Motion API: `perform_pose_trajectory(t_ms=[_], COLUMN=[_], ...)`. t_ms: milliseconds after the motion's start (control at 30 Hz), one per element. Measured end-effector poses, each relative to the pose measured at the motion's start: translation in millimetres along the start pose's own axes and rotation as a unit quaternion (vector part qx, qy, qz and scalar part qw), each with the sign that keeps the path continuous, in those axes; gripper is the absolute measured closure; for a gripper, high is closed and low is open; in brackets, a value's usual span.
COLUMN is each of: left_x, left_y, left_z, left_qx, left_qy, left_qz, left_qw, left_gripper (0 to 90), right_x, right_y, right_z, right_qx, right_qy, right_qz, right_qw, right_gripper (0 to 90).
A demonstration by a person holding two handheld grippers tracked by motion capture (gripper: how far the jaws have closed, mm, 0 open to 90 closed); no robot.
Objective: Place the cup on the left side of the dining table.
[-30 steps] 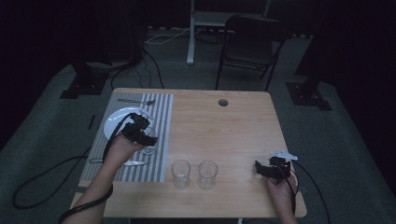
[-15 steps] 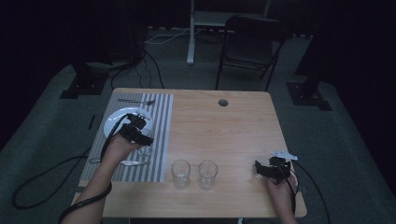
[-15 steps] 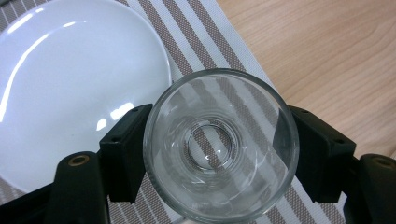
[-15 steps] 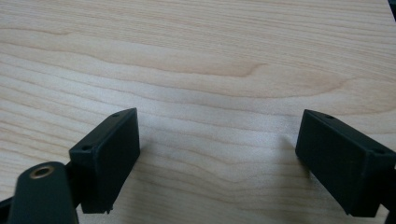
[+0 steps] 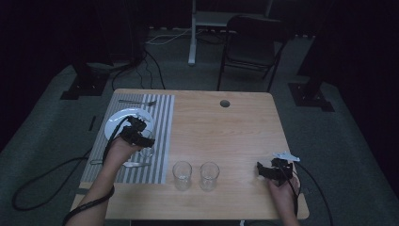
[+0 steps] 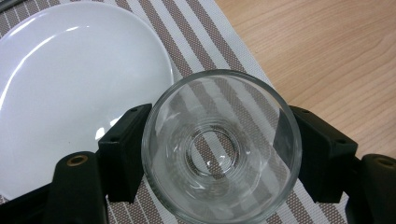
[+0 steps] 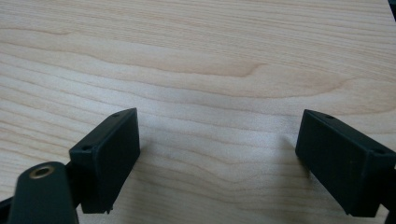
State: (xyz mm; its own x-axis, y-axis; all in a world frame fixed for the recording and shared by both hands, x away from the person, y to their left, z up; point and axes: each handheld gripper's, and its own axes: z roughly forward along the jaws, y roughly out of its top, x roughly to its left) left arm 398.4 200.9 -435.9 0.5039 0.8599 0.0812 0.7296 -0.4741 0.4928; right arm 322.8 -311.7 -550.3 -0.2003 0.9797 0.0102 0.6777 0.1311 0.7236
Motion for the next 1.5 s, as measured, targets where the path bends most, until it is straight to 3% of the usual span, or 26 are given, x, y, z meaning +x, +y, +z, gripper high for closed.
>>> perform_pose_trajectory(t_ms=[133, 200, 267, 300, 400, 467, 500, 567, 667, 733, 867, 967, 1067, 1300, 1367, 1500], left_x=[3.0, 2.8, 2.2, 1.7, 2.4, 3.8, 4.3, 5.4, 4.7, 5.2, 7.3, 8.6, 10.7, 13.4, 15.3, 23.4], left_y=[-5.6, -7.0, -7.8, -9.2, -13.7, -18.3, -20.8, -28.7, -37.9, -44.1, -58.5, -67.5, -82.9, -110.0, -119.9, -142.2], left_z=[-2.7, -3.8, -4.7, -7.5, -11.4, -12.7, -13.5, -15.3, -14.5, -14.0, -14.9, -14.5, -15.2, -21.6, -22.4, -19.2], left_qx=[-0.008, -0.003, -0.005, -0.014, -0.032, -0.042, -0.056, -0.072, -0.071, -0.069, -0.097, -0.103, -0.117, -0.121, -0.126, -0.127], left_qy=[-0.008, -0.005, -0.008, 0.002, 0.001, -0.008, -0.013, -0.015, -0.008, -0.013, -0.022, -0.016, 0.004, 0.023, 0.016, 0.017], left_qz=[-0.014, -0.013, -0.014, -0.013, -0.019, -0.035, -0.056, -0.058, -0.044, -0.049, -0.056, -0.052, -0.051, -0.07, -0.067, -0.09], left_qw=[0.9998, 0.9999, 0.9999, 0.9998, 0.9993, 0.9985, 0.9968, 0.9956, 0.9964, 0.9964, 0.9935, 0.9932, 0.9918, 0.9899, 0.9897, 0.9876], left_gripper=[25.6, 18.9, 18.9, 15.7, 9.6, 9.7, 9.7, 9.7, 9.7, 9.7, 9.7, 9.7, 9.7, 9.7, 9.7, 9.7], right_x=[0.0, 0.0, 0.0, 0.0, 0.0, 0.0, 0.0, 0.0, 0.0, 0.0, 0.0, 0.0, 0.0, 0.0, -0.1, 0.0], right_y=[0.0, 0.0, 0.0, 0.0, 0.0, 0.0, 0.0, 0.0, 0.0, 0.0, 0.0, 0.0, 0.0, 0.0, 0.0, 0.0], right_z=[0.0, 0.0, 0.0, 0.0, 0.0, 0.0, 0.0, 0.0, 0.0, 0.0, 0.0, 0.0, 0.0, 0.0, 0.0, 0.0], right_qx=[0.0, 0.0, 0.0, 0.0, 0.0, 0.0, 0.0, 0.0, 0.0, 0.0, 0.0, 0.0, 0.0, 0.0, 0.0, 0.0], right_qy=[0.0, 0.0, 0.0, 0.0, 0.0, 0.0, 0.0, 0.0, 0.0, 0.0, 0.0, 0.0, 0.0, 0.0, 0.0, 0.0], right_qz=[0.0, 0.0, 0.0, 0.0, 0.0, 0.0, 0.0, 0.0, 0.0, 0.0, 0.0, 0.0, 0.0, 0.0, 0.0, 0.0], right_qw=[1.0, 1.0, 1.0, 1.0, 1.0, 1.0, 1.0, 1.0, 1.0, 1.0, 1.0, 1.0, 1.0, 1.0, 1.0, 1.0], right_gripper=[13.4, 13.4, 13.4, 13.4, 13.4, 13.4, 13.4, 13.4, 13.4, 13.4, 13.4, 13.4, 13.4, 13.4, 13.3, 13.4])
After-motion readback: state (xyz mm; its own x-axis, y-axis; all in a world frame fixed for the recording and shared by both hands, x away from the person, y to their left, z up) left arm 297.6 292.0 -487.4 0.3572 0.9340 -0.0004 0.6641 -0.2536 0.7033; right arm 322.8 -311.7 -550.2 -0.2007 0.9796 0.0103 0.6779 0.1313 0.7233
